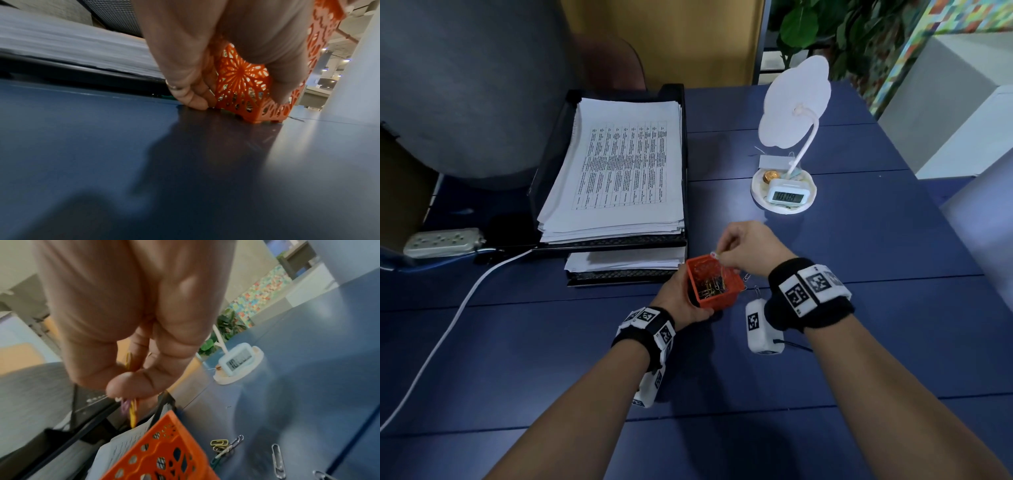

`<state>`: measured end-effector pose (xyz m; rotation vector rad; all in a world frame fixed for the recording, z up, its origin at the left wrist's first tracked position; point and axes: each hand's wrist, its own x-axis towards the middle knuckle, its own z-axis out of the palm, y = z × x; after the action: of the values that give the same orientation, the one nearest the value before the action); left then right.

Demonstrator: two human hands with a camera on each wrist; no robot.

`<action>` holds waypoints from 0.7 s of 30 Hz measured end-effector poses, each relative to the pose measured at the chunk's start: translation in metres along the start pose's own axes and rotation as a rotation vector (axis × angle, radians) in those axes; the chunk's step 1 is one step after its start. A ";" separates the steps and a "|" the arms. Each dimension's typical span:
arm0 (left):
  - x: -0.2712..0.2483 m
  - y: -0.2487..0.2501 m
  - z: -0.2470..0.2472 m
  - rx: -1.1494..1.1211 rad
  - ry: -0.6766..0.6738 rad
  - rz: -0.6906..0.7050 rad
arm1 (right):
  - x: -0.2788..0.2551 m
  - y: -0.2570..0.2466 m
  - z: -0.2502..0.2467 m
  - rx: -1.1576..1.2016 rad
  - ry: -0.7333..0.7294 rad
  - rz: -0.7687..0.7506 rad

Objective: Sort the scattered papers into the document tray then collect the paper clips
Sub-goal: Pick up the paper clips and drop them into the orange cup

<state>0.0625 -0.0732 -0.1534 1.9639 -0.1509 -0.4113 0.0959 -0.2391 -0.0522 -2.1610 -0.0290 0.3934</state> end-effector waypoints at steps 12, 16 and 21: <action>-0.016 -0.019 -0.026 -0.064 -0.118 -0.077 | 0.046 0.066 0.007 -0.470 0.067 0.201; -0.014 -0.018 -0.037 0.112 -0.064 -0.083 | 0.060 0.073 0.027 -0.547 0.014 0.225; -0.012 -0.024 -0.036 0.179 -0.026 -0.094 | 0.081 0.076 0.045 -0.651 -0.075 0.051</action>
<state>0.0620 -0.0282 -0.1590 2.1479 -0.1154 -0.4995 0.1504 -0.2345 -0.1588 -2.7894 -0.1636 0.5495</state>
